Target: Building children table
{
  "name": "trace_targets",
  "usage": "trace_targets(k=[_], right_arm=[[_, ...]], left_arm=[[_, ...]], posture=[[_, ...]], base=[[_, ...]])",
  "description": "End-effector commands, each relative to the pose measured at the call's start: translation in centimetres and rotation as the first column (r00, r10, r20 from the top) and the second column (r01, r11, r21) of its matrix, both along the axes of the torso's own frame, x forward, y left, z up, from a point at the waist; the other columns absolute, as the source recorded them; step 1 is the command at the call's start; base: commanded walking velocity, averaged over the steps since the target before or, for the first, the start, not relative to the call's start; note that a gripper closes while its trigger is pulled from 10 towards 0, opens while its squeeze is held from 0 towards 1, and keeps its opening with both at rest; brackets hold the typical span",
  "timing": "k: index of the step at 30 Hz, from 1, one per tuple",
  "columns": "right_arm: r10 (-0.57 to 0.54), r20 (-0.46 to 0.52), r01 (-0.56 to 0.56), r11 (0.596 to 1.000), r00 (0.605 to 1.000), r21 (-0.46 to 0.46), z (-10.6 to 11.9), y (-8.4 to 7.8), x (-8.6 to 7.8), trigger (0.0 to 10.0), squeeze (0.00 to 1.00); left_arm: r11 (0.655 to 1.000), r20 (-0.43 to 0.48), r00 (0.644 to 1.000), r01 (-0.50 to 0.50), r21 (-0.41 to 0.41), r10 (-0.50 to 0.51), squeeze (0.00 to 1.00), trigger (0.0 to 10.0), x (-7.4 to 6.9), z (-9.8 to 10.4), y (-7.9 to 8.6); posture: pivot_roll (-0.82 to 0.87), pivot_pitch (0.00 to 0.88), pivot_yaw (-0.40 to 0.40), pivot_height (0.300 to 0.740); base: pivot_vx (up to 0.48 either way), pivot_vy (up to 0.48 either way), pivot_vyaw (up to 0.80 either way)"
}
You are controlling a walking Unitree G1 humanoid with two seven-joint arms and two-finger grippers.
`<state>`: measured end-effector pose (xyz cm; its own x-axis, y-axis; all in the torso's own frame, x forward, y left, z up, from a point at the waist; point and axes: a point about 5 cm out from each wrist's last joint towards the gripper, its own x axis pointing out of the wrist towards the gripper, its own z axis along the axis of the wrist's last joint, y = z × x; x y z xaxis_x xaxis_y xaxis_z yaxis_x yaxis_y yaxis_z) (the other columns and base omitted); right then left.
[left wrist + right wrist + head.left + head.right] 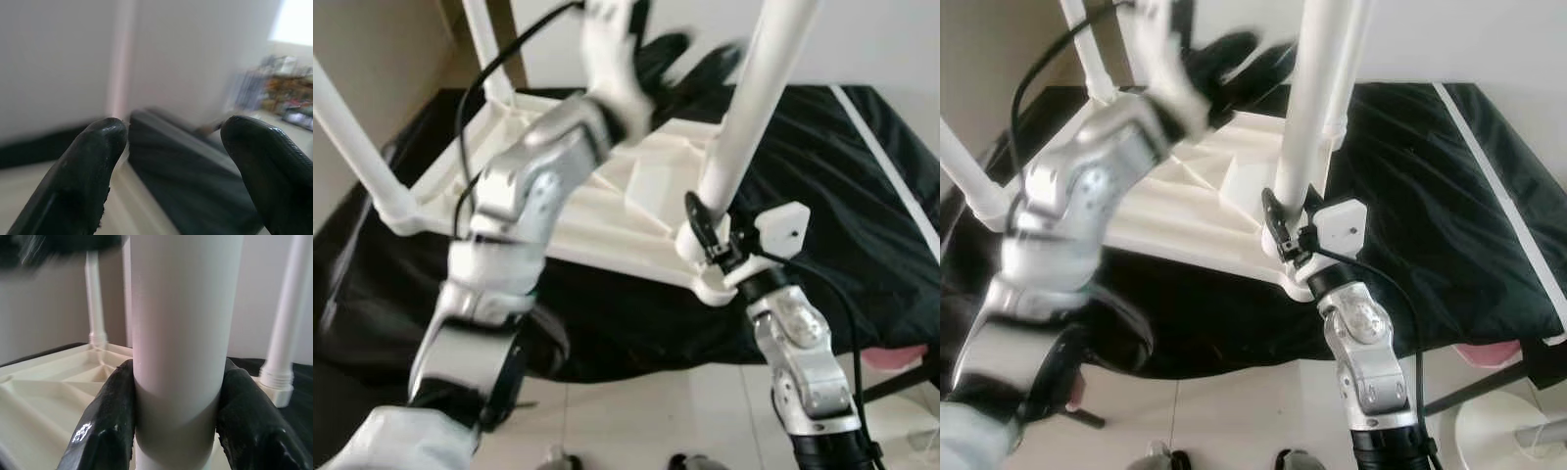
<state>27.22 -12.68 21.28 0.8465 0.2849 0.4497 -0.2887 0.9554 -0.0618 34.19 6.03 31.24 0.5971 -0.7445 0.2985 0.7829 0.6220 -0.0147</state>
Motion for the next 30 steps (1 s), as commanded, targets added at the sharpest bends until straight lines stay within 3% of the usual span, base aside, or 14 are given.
trace_targets(k=[1,4,9,10,12,14,17,20,25,30], right_arm=[[-0.012,0.012,0.012,1.000,1.000,0.017,0.4,-0.2,-0.3,10.0,0.00],[-0.046,0.004,0.046,0.998,0.999,0.043,0.3,-0.6,-0.3,10.0,0.00],[-0.089,0.001,0.089,0.993,0.996,0.074,0.5,-1.2,0.0,10.0,0.00],[-0.102,0.015,0.101,0.992,0.995,0.079,1.0,-1.3,0.3,10.0,0.00],[-0.105,0.020,0.103,0.991,0.994,0.080,1.2,-1.4,0.4,10.0,0.00],[-0.120,0.033,0.117,0.990,0.992,0.083,1.6,-1.6,0.8,10.0,0.00],[-0.132,0.035,0.128,0.988,0.991,0.082,1.7,-1.7,1.1,10.0,0.00],[-0.162,0.031,0.160,0.985,0.986,0.063,1.6,-2.1,1.7,10.0,0.00],[-0.173,0.029,0.172,0.984,0.984,0.048,1.7,-2.2,1.8,10.0,0.00],[-0.211,-0.011,0.212,0.977,0.977,0.011,0.9,-2.6,2.0,10.0,0.00]], left_arm=[[0.990,0.072,0.988,0.132,0.055,-0.136,0.00,10.0,-1.3,-0.1,-0.4],[0.991,0.014,0.996,0.092,0.100,-0.094,0.00,10.0,-1.6,-2.6,0.5],[0.988,-0.053,0.997,0.069,0.138,-0.062,0.00,10.0,-2.0,-4.8,1.1],[0.977,-0.117,0.991,0.081,0.196,-0.058,0.00,10.0,-2.2,-6.5,1.1],[0.972,-0.145,0.988,0.086,0.221,-0.054,0.00,10.0,-2.3,-7.0,1.0],[0.945,-0.197,0.980,0.049,0.325,0.017,0.00,10.0,-1.8,-9.1,1.3],[0.921,-0.212,0.975,0.028,0.388,0.060,0.00,10.0,-1.6,-10.4,1.6],[0.892,-0.239,0.969,0.047,0.449,0.069,0.00,10.0,-2.1,-12.9,0.4],[0.867,-0.277,0.956,0.061,0.495,0.091,0.00,10.0,-2.6,-14.8,-0.3],[0.838,-0.290,0.951,0.071,0.541,0.107,0.00,10.0,-2.9,-15.6,0.4]], posture=[[-0.02,0.113,0.015,0.740],[-0.02,0.111,0.019,0.740],[-0.01,0.113,0.020,0.740],[-0.01,0.117,0.014,0.740],[-0.01,0.117,0.014,0.740],[0.00,0.118,0.010,0.740],[0.00,0.116,0.008,0.740],[0.01,0.117,0.001,0.740],[0.00,0.120,0.002,0.740],[-0.01,0.126,0.001,0.740]], base=[[0.000,0.000,0.00],[0.000,0.000,0.00],[0.000,0.000,0.00],[0.000,0.000,0.00],[0.000,0.000,0.00],[0.000,0.000,0.00],[0.000,0.000,0.00],[0.000,0.000,0.00],[0.000,0.000,0.00],[0.000,0.000,0.00]])
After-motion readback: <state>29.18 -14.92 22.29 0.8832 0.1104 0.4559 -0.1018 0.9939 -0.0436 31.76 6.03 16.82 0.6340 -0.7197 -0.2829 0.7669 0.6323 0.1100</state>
